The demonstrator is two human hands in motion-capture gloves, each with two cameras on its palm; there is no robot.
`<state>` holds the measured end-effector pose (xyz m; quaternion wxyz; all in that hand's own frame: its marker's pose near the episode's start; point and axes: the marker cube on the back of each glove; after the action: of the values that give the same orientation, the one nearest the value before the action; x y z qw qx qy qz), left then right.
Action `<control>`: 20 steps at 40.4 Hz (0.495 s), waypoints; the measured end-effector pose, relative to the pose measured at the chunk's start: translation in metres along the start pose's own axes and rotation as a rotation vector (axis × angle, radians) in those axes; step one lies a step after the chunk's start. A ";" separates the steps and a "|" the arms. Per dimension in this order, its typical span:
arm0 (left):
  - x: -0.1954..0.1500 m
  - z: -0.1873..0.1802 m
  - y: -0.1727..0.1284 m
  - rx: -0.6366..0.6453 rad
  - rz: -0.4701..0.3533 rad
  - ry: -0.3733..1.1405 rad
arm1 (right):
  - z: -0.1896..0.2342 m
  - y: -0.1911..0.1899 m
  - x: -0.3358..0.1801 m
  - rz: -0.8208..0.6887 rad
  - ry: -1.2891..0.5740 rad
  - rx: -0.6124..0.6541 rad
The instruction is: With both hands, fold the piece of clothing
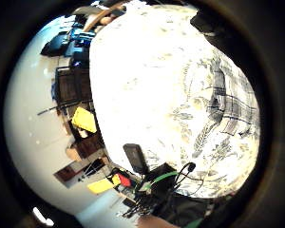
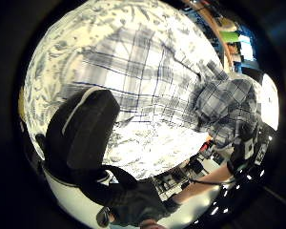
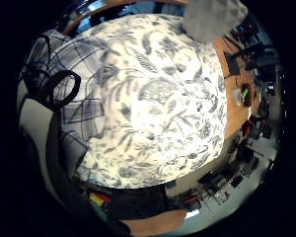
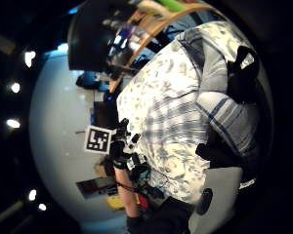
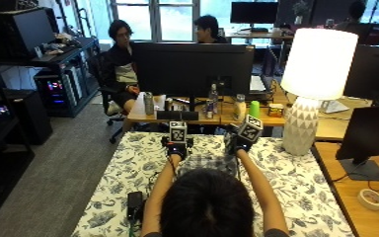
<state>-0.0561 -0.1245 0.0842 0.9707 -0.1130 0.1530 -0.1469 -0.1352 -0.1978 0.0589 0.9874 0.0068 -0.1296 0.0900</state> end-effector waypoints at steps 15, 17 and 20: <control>-0.091 -0.049 0.042 0.281 -0.194 -0.148 | 0.167 0.015 -0.173 -0.153 -0.048 -0.251; -0.102 -0.050 0.045 0.299 -0.201 -0.131 | 0.179 0.013 -0.181 -0.221 -0.080 -0.222; -0.123 -0.053 0.054 0.330 -0.249 -0.109 | 0.184 0.007 -0.195 -0.360 -0.175 -0.137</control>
<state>-0.1726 -0.0442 0.0529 0.9573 0.0218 0.0591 -0.2823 -0.3685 -0.2323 0.1870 0.9707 -0.0292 -0.2174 -0.0980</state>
